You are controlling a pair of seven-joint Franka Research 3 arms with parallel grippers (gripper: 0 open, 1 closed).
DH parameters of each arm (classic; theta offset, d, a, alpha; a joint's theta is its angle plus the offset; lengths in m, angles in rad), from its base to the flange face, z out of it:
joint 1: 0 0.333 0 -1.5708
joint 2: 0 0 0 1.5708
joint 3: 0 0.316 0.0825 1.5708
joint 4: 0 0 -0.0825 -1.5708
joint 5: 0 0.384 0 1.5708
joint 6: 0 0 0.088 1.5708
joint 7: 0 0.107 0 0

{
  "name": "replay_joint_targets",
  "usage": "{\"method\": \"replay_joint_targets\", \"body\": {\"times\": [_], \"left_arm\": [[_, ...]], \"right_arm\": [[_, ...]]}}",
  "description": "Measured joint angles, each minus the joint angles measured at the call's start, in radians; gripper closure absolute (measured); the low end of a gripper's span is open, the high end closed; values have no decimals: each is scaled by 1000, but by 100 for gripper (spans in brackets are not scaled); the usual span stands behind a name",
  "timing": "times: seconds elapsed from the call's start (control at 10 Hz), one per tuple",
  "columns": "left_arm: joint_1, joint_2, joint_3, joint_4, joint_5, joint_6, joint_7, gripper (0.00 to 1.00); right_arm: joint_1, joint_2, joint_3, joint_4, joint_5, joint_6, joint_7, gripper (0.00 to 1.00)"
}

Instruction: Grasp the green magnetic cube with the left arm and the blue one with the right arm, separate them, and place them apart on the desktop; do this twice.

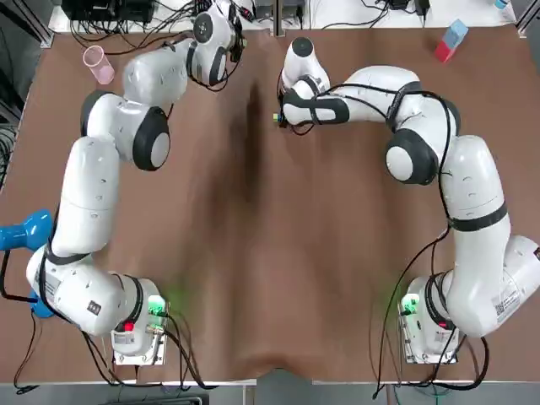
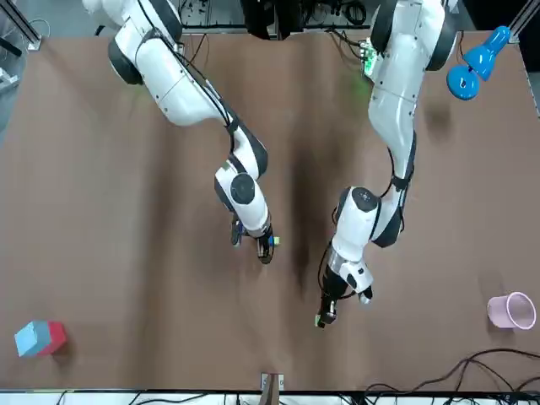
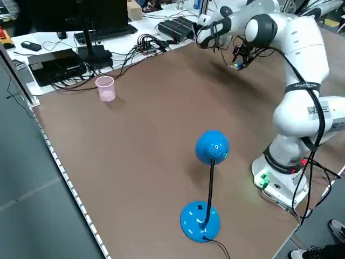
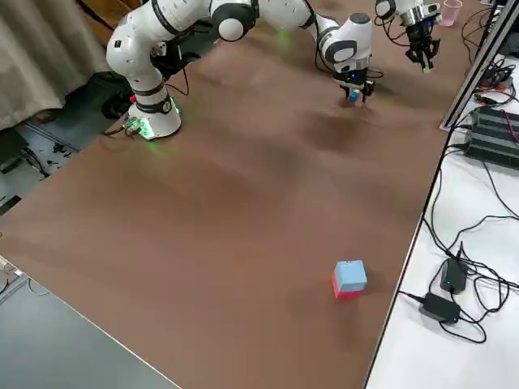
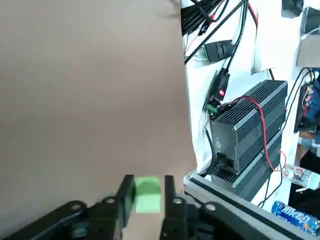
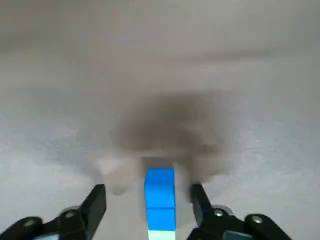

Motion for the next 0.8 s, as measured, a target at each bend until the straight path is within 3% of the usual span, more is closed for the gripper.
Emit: {"method": "replay_joint_targets", "body": {"times": [0.1,0.2,0.3,0.5,0.7,0.8], "left_arm": [[-23,9,6,12,1,9,25,61],[-38,4,12,24,1,1,27,45],[-46,-15,12,30,1,-75,26,31],[-65,-88,7,34,-31,-396,-46,0],[-76,-134,-16,33,-83,-626,-147,0],[-82,-136,-27,32,-104,-685,-187,0]], "right_arm": [[0,0,2,1,-1,-5,0,30],[-1,0,4,2,-1,-11,0,34],[-2,-1,8,2,-1,-22,0,39],[-6,-3,10,4,-1,-34,1,45],[-9,-3,11,5,-1,-36,1,47],[-9,-3,12,6,-1,-39,1,58]]}}
